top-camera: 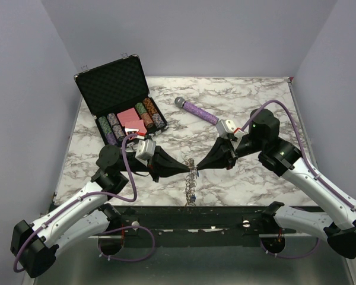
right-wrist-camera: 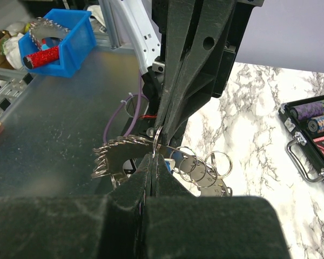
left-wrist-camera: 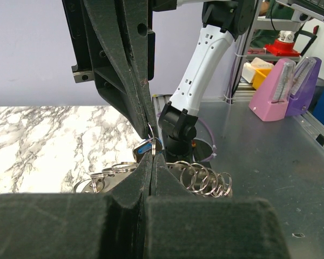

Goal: Put the keys on the keyring

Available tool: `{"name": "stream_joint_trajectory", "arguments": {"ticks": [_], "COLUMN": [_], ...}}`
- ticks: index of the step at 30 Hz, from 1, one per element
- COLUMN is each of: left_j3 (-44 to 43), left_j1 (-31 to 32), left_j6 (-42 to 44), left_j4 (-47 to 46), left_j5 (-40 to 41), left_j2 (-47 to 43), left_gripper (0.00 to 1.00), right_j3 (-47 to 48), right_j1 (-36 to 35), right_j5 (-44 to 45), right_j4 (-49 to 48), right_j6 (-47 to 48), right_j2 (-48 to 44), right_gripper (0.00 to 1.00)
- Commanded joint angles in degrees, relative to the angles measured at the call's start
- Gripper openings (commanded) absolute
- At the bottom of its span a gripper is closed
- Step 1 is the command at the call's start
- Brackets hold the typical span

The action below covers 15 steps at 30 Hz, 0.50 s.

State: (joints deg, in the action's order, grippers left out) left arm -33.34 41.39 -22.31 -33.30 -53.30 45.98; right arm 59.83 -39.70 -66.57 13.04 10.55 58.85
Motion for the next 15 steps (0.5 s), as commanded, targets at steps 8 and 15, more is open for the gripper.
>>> {"name": "stream_joint_trajectory", "arguments": {"ticks": [8,15], "left_j3": [-3.04,-3.22], "left_j1": [0.45,0.98], "left_j6": [0.24,0.07], "left_j4": [-0.98,0.16], "left_j5": [1.62,2.67], "left_j2": [-0.80,-1.15], "left_gripper": [0.00,0.00], "right_j3": [1.43,1.51], "right_j1": [-0.46,-0.55], "right_j5": [2.58,3.28], "right_j4": [-1.00,-1.00], "right_j6": [-0.17,-0.17], "right_j2": [0.30,0.30], "right_gripper": [0.00,0.00]}}
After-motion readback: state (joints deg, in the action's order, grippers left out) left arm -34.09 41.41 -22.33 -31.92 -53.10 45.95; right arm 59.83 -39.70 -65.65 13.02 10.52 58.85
